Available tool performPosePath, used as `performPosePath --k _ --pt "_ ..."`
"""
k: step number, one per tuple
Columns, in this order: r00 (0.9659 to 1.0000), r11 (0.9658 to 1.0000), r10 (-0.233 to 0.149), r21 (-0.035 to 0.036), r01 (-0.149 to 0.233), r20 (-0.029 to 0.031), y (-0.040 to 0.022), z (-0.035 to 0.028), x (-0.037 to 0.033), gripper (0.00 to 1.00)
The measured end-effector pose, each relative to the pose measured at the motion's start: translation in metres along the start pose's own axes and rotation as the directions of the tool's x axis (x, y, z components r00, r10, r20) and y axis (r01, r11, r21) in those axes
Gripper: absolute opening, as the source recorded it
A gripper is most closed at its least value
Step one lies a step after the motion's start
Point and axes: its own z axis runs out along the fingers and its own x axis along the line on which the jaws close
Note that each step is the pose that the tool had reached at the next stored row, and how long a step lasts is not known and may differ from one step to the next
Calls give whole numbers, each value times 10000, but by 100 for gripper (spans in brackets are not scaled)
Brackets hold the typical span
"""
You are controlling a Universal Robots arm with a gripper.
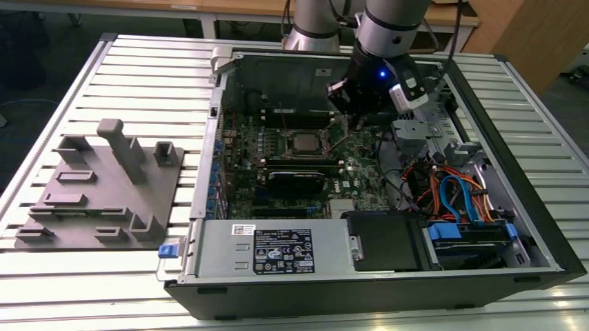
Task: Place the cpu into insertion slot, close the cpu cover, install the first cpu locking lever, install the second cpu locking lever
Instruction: 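Close the cpu cover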
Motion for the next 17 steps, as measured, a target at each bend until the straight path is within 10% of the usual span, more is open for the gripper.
performPosePath --k 17 --pt "10000 10000 0 -1 0 0 11 1 109 10"
